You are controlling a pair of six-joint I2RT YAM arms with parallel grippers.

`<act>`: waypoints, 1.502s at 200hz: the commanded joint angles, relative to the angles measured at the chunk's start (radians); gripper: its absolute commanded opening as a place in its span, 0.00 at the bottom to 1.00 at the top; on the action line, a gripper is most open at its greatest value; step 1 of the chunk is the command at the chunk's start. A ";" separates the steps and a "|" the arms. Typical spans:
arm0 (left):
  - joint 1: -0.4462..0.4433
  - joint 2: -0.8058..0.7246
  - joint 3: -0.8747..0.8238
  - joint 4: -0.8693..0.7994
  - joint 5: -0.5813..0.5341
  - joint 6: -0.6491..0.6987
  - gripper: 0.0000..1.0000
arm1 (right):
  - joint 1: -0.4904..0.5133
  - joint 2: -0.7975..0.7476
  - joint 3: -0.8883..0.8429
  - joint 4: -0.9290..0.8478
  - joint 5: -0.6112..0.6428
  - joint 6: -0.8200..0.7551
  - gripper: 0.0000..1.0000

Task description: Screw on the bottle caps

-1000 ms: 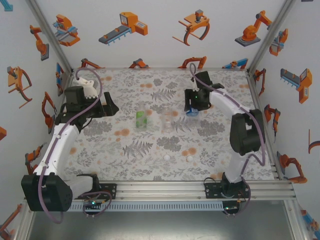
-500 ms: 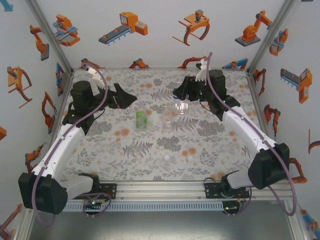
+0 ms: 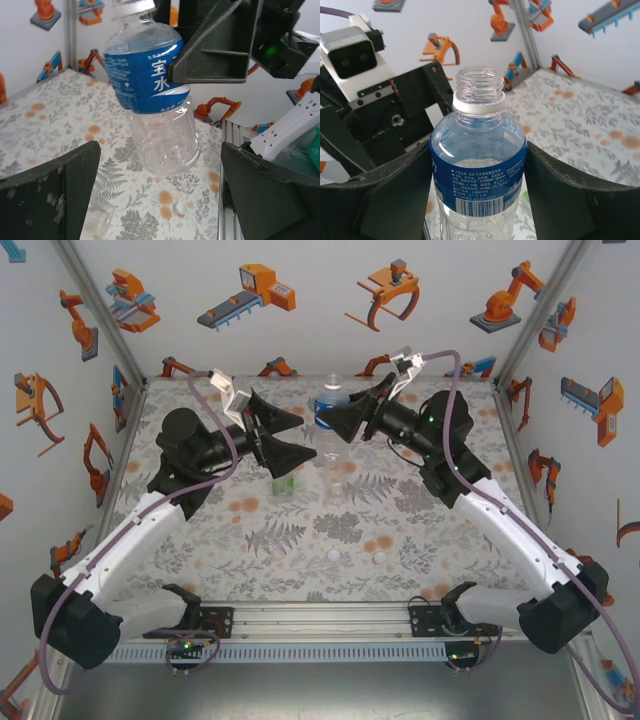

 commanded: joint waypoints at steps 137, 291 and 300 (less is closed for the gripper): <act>-0.143 0.031 0.168 -0.043 -0.033 0.051 0.89 | 0.220 -0.080 -0.030 0.330 0.175 -0.165 0.27; -0.144 0.029 0.176 -0.048 -0.014 0.088 0.64 | 0.256 -0.046 -0.003 0.305 0.195 -0.197 0.27; -0.144 0.028 0.178 -0.047 -0.012 0.091 0.62 | 0.256 -0.045 0.000 0.304 0.195 -0.196 0.27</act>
